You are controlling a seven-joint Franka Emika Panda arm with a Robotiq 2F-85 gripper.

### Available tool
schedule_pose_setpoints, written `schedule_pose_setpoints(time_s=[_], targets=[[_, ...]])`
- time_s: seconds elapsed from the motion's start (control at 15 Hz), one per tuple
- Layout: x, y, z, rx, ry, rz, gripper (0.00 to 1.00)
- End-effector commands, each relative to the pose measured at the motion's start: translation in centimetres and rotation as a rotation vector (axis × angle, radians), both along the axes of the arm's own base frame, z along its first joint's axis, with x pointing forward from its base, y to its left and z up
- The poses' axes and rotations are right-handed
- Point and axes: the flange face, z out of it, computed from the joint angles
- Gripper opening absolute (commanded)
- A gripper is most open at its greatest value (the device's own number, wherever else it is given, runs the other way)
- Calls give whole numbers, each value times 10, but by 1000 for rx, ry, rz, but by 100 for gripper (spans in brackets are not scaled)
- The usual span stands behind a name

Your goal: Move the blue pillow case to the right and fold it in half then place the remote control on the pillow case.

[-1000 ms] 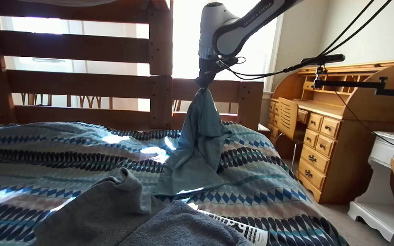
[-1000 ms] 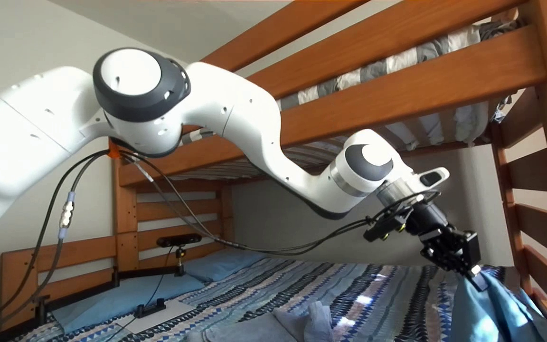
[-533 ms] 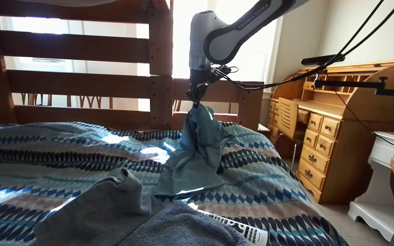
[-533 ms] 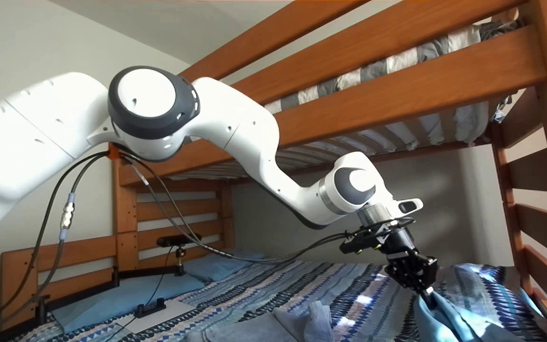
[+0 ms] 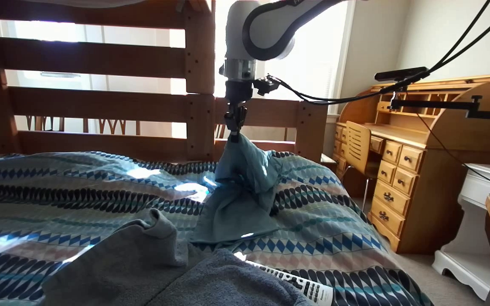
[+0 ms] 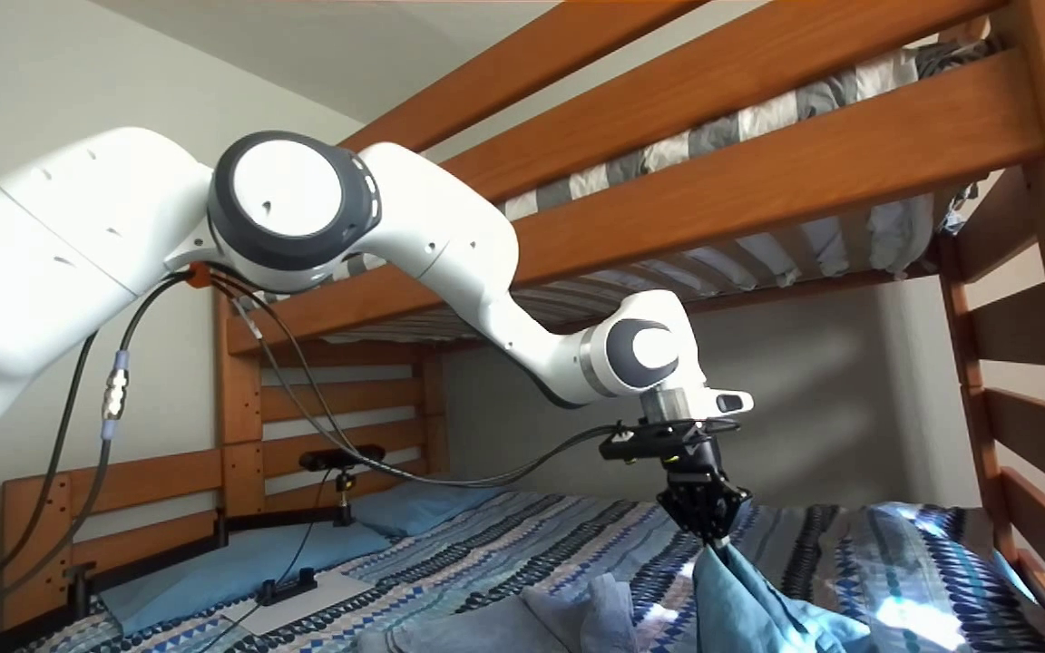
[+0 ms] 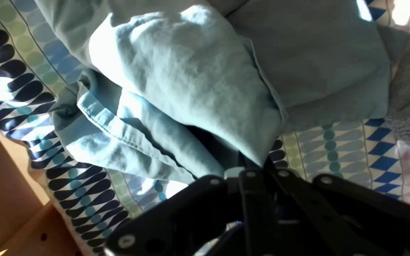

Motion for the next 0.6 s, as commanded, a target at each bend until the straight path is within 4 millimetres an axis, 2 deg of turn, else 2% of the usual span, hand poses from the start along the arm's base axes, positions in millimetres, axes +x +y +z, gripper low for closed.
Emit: schedule_pose_setpoints(time_s=[0.0,0.33,0.53], targets=[[-12,-4,-3,37,115,72,1],[-22,7,-20,28,220,171,1],[-30,27,-40,28,235,212,1]])
